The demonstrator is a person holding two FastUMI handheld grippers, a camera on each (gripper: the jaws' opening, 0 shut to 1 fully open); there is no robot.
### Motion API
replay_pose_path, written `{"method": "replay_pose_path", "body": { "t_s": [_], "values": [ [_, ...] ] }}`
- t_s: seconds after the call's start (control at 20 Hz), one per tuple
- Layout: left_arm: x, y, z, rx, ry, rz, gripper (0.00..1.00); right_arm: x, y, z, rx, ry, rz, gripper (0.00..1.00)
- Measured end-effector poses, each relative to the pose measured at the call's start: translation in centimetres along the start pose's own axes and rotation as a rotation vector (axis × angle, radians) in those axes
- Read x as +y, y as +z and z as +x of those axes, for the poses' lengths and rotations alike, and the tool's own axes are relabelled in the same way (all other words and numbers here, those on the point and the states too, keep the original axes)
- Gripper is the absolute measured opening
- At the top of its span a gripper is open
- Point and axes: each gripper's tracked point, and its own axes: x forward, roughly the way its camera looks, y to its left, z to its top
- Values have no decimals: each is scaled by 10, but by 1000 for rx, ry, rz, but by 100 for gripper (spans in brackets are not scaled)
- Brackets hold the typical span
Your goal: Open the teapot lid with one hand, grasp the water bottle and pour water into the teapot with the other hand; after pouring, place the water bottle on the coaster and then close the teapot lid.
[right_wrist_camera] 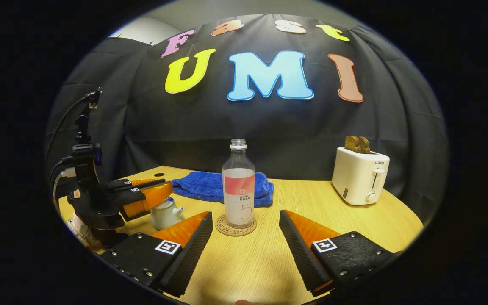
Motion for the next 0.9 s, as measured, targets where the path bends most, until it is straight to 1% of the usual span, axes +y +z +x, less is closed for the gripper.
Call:
{"method": "replay_pose_path", "body": {
  "t_s": [0.05, 0.2, 0.35, 0.4, 0.5, 0.6, 0.65, 0.7, 0.9],
  "values": [
    [2, 2, -2, -1, 4, -6, 35, 0, 0, 0, 0, -3, 1, 98],
    [4, 4, -14, 3, 19, -19, 34, 2, 4, -4, -9, -11, 8, 98],
    [0, 18, -31, -9, 23, -40, 35, 4, 10, -11, -29, -25, 7, 98],
    [-1, 20, -40, -12, 25, -57, 22, 4, 13, -15, -37, -31, 4, 98],
    [-8, 22, -56, -8, 27, -88, 34, 5, 18, -21, -52, -44, 3, 98],
    [-12, 20, -72, 2, 36, -90, 34, 10, 20, -29, -65, -45, 9, 98],
    [-14, 20, -79, 3, 34, -92, 28, 12, 20, -33, -70, -42, 10, 98],
    [-16, 22, -87, 2, 32, -97, 32, 13, 20, -37, -75, -44, 9, 98],
    [-24, 34, -113, -33, 46, -88, 31, 14, 19, -52, -97, -59, 17, 98]
  ]
}}
